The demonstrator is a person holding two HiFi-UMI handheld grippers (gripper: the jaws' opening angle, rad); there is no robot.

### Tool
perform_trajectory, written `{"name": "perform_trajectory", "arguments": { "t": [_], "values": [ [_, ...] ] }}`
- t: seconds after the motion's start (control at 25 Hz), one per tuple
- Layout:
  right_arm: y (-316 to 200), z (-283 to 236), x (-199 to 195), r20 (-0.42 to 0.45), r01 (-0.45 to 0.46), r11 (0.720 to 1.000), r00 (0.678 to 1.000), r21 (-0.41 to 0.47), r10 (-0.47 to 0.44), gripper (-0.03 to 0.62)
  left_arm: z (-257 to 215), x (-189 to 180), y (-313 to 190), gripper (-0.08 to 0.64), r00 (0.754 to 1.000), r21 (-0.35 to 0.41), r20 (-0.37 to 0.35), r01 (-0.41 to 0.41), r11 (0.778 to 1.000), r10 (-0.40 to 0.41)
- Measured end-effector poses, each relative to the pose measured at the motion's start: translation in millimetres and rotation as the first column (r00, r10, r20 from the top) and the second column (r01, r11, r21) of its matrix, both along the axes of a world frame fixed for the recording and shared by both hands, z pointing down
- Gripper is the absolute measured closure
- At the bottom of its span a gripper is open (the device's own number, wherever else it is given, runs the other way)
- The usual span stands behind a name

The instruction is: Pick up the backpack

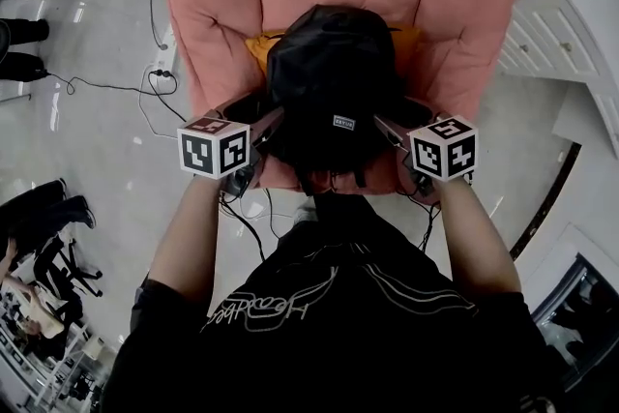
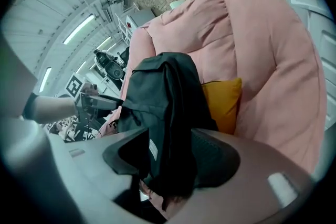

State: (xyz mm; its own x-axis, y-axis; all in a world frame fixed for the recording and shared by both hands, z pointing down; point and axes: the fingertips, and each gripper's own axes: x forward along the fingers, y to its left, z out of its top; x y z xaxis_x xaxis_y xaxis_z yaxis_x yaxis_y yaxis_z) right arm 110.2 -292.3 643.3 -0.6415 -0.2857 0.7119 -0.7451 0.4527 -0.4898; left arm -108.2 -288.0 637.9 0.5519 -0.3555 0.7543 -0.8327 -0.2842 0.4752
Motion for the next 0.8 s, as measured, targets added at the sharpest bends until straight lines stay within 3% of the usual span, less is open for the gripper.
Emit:
{"name": "perform_trajectory", "arguments": {
  "t": [0.28, 0.72, 0.8],
  "values": [
    [-3, 16, -11, -0.012, 0.022, 1.000, 1.000, -0.018, -0.022, 0.345, 24, 0, -9, 0.293, 0.999, -0.033, 0.026, -0.029, 0.999, 0.030],
    [-4, 38, -21, 0.005, 0.022, 0.996, 1.000, -0.084, -0.022, 0.354, 37, 5, -13, 0.299, 0.999, -0.070, -0.017, -0.028, 0.997, 0.027],
    [-2, 39, -23, 0.008, 0.028, 0.996, 1.000, -0.087, -0.027, 0.394, 38, 5, -12, 0.309, 0.999, -0.074, -0.021, -0.034, 0.997, 0.032]
  ]
}}
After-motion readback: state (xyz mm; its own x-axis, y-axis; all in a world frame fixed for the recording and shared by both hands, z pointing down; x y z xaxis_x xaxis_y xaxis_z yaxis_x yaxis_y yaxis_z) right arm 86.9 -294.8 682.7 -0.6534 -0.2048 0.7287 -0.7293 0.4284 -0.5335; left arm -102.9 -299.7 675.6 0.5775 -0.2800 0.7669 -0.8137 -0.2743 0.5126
